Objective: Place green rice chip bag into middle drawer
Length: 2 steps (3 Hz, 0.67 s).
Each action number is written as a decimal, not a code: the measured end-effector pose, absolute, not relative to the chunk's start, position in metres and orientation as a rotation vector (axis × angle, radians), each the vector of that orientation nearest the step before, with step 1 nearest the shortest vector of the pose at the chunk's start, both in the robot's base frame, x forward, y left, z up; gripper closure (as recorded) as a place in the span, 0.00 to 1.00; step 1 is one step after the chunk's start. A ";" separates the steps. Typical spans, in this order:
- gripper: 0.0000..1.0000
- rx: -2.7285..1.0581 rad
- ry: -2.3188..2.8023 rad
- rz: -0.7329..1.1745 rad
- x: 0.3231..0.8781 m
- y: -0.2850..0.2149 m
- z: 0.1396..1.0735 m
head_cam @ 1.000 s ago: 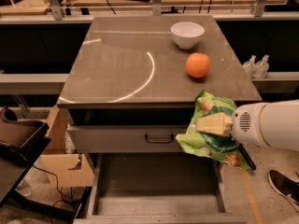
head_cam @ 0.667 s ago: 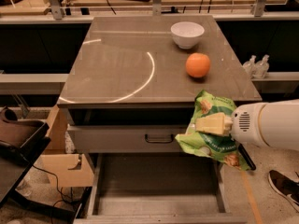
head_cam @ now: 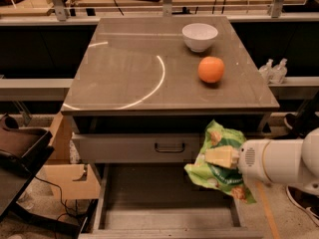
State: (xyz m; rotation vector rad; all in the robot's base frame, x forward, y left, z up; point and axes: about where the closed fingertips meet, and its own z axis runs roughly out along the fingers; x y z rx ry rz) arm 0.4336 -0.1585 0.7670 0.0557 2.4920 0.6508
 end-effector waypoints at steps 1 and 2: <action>1.00 0.091 2.554 0.642 0.418 -0.153 0.703; 1.00 0.110 2.617 0.547 0.412 -0.159 0.648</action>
Offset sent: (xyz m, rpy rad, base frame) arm -0.0181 0.0103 -0.1972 -0.1883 0.2541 -0.0895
